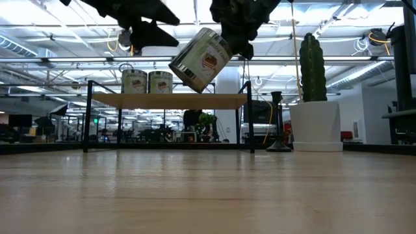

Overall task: Pick & Place candle stick holders
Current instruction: Put the green scented candle on the shelf

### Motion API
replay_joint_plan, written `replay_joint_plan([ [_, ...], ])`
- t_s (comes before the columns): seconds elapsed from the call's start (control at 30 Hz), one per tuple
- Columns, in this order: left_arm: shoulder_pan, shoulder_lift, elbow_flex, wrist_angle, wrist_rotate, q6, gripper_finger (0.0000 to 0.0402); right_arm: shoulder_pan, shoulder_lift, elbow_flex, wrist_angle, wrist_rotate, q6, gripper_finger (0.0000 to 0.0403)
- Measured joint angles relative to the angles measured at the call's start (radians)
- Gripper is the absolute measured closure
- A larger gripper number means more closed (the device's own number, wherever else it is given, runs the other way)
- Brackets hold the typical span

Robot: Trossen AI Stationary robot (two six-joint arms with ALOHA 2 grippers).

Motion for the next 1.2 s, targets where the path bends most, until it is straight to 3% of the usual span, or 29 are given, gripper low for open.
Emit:
replay_joint_plan([
  [0.23, 0.035, 0.026, 0.014, -0.011, 0.009, 0.001, 0.0058, 0.0, 0.0, 0.0, 0.006, -0.003, -0.006, 0.0403],
  [0.4, 0.066, 0.051, 0.016, 0.014, 0.088, 0.0, 0.0047, 0.001, 0.0, 0.0, 0.026, -0.035, -0.006, 0.0403],
  [0.83, 0.116, 0.17, 0.013, 0.111, 0.265, -0.018, 0.0038, 0.011, 0.053, -0.002, 0.058, -0.104, -0.003, 0.0403],
  [1.2, 0.125, 0.205, 0.013, 0.095, 0.319, -0.054, 0.0038, 0.012, 0.089, -0.003, 0.085, -0.134, -0.002, 0.0403],
])
